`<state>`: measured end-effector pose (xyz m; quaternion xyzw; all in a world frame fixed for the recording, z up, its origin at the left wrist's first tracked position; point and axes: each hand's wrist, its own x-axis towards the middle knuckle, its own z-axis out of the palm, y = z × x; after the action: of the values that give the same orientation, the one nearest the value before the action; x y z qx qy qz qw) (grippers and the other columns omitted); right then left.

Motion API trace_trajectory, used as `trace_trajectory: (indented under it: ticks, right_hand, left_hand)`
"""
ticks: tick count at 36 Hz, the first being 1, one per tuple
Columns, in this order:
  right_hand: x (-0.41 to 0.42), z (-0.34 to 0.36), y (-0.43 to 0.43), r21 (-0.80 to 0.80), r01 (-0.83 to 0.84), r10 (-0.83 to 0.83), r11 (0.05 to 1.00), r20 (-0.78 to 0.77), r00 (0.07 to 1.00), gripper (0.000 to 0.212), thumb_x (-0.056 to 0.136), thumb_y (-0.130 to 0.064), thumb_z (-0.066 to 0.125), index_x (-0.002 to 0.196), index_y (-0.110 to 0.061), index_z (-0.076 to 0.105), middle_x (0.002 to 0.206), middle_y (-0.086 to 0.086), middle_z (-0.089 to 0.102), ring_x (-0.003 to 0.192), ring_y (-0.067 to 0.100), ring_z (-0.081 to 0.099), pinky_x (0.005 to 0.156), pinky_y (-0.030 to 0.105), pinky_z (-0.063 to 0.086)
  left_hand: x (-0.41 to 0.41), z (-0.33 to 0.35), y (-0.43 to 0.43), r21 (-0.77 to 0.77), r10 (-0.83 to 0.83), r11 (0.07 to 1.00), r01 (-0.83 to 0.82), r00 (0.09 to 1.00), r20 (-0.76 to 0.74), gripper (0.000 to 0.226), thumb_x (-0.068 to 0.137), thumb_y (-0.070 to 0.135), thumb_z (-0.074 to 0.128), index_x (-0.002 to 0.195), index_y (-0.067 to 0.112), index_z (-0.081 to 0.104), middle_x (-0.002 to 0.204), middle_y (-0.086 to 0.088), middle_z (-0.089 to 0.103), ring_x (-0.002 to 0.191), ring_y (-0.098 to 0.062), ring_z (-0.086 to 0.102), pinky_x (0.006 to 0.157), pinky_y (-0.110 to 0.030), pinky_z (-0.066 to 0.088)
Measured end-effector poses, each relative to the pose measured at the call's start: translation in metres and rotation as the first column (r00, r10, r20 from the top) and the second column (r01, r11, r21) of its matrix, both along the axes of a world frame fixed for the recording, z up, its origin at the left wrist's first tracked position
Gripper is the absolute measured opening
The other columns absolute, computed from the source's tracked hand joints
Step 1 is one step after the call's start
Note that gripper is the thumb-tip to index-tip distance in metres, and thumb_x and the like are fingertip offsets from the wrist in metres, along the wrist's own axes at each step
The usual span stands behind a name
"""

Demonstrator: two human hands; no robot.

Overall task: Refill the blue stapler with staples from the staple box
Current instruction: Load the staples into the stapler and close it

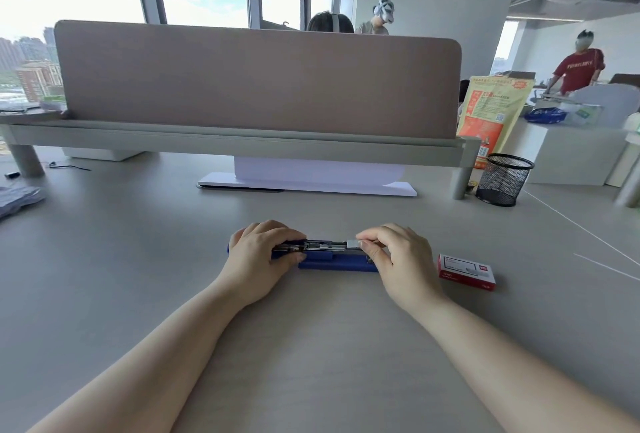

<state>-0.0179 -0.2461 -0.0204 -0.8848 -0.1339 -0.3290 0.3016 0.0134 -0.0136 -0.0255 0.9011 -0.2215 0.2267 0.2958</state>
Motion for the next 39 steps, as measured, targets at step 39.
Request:
trace_trajectory:
  ticks: [39]
  right_hand:
    - [0.0015,-0.0002,-0.0004,-0.022,0.034,-0.034,0.999,-0.032,0.999,0.015,0.083,-0.031,0.053,0.083,-0.025,0.067,0.079,-0.008,0.066,0.077,0.019,0.058,0.072,0.038,0.048]
  left_hand:
    - [0.0005,0.0012,0.0005,-0.005,0.001,1.0,-0.002,1.0,-0.026,0.033,0.075,0.047,0.055,0.104,0.035,0.066,0.098,0.021,0.054,0.1,-0.014,0.053,0.089,-0.031,0.029]
